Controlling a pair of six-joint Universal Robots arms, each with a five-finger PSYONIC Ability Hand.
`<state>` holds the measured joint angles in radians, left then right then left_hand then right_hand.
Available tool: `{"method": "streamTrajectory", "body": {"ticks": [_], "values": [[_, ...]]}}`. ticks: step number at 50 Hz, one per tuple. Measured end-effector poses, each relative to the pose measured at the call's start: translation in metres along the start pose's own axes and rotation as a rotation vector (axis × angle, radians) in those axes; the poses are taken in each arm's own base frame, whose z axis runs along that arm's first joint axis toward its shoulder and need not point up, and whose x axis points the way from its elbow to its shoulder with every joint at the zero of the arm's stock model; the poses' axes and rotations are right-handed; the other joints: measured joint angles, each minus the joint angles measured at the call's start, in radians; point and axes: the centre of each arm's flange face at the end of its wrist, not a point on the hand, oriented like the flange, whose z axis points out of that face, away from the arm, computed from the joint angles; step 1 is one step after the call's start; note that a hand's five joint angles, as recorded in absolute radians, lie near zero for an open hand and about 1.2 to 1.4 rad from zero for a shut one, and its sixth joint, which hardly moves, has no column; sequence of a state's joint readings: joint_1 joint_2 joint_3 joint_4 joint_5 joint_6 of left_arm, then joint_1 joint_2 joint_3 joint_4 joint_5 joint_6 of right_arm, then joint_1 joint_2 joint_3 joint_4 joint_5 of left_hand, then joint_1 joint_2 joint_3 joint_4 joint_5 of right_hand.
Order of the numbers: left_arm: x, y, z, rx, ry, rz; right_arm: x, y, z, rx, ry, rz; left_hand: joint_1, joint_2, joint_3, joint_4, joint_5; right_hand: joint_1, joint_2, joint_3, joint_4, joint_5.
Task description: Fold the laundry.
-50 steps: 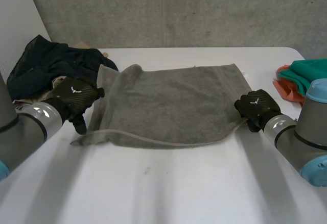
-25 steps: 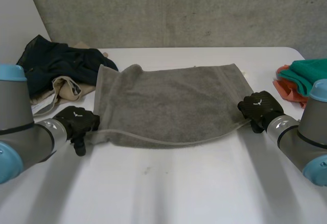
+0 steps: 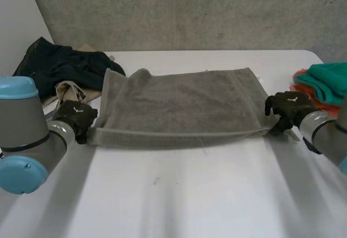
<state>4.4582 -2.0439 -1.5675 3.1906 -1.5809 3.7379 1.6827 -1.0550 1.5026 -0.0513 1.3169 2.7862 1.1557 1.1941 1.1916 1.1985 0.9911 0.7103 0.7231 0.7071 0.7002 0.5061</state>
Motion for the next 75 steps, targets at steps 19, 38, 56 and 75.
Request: {"method": "streamTrajectory", "body": {"ticks": [19,38,56,75], "values": [[-0.015,-0.016,0.016,0.028,-0.042,-0.013,0.028,0.012,-0.005,-0.079,-0.083,-0.022,0.000,0.000,0.003,0.001,0.000,-0.150,-0.181,-0.163,-0.159,-0.165],[-0.018,-0.015,0.033,-0.025,-0.036,-0.017,0.012,0.033,0.006,-0.050,-0.115,-0.092,0.000,0.000,0.003,0.001,0.000,-0.104,-0.109,-0.092,-0.086,-0.060],[-0.017,-0.014,0.000,-0.093,0.001,-0.023,0.017,0.019,0.016,0.034,-0.027,-0.182,0.000,0.000,0.003,0.001,0.000,0.421,0.456,0.480,0.495,0.484],[0.006,0.018,-0.119,-0.210,0.227,0.278,0.025,0.021,-0.088,-0.395,-0.187,-0.581,0.000,0.002,0.005,0.001,0.000,0.421,0.456,0.481,0.498,0.501]]}}
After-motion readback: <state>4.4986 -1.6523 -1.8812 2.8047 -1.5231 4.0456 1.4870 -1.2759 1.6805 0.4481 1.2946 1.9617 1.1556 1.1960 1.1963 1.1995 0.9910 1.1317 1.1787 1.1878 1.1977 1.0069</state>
